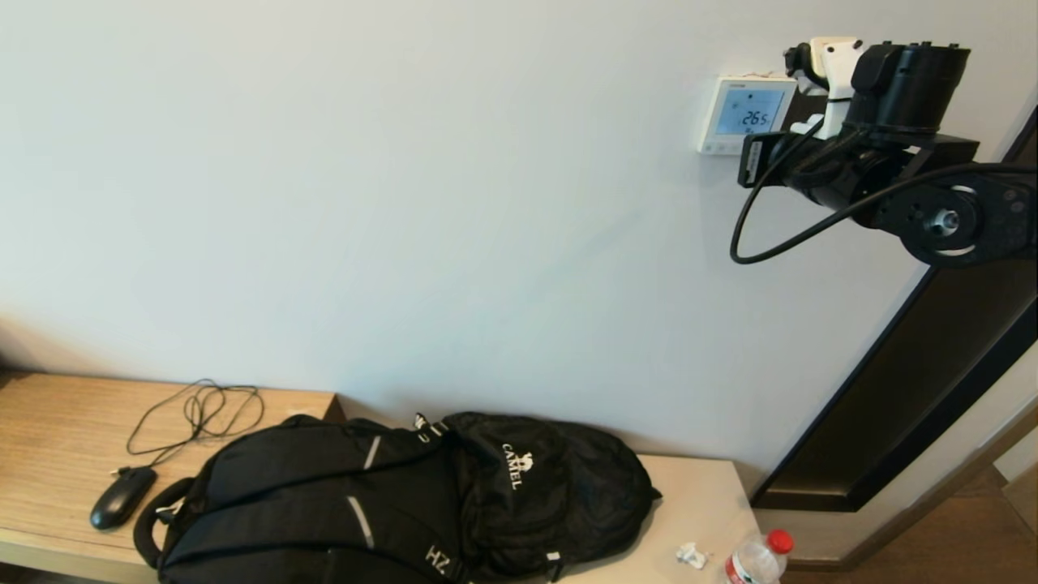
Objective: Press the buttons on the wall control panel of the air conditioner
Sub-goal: Turn on the central air conditioner, then press the temperature increase button
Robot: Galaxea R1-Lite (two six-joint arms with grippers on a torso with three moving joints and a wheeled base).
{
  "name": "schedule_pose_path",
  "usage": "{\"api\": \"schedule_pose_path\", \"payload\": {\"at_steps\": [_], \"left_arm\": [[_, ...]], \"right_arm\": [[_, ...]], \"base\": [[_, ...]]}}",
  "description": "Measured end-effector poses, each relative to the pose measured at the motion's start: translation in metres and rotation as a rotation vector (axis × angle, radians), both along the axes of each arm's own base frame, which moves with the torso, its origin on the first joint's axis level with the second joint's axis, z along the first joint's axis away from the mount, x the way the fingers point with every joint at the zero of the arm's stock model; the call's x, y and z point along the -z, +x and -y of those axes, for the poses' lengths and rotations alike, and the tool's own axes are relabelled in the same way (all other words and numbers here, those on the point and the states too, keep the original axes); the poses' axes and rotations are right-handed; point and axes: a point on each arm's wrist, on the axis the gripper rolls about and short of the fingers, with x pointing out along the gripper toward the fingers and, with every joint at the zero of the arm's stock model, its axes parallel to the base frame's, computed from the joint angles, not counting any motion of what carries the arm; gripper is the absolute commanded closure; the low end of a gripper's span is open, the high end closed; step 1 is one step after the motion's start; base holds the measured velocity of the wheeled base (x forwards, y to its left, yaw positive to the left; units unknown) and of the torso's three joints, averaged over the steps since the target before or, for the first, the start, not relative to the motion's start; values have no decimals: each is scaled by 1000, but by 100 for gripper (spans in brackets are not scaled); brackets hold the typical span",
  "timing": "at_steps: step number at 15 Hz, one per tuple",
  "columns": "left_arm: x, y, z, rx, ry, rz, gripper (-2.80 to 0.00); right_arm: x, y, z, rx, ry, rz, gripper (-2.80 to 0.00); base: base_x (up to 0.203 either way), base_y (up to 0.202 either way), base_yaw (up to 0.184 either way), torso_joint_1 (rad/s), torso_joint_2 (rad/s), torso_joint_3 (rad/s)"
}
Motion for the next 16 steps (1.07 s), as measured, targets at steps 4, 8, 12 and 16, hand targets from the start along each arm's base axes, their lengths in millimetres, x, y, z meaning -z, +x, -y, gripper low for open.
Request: {"api": "schedule_pose_path", "payload": {"at_steps": [4, 8, 12, 16], "left_arm": [[0, 0, 0, 0, 0, 0, 0], [0, 0, 0, -1, 0, 0, 0], [0, 0, 0, 0, 0, 0, 0], [0, 0, 0, -1, 0, 0, 0]], "right_arm": [[4, 4, 1, 4, -2, -11, 0], [8, 7, -1, 3, -5, -21, 0], [11, 10, 0, 6, -6, -27, 0], [11, 14, 2, 11, -6, -25, 0]], "base": [[0, 0, 0, 0, 0, 0], [0, 0, 0, 0, 0, 0], [0, 0, 0, 0, 0, 0], [0, 0, 0, 0, 0, 0]]}}
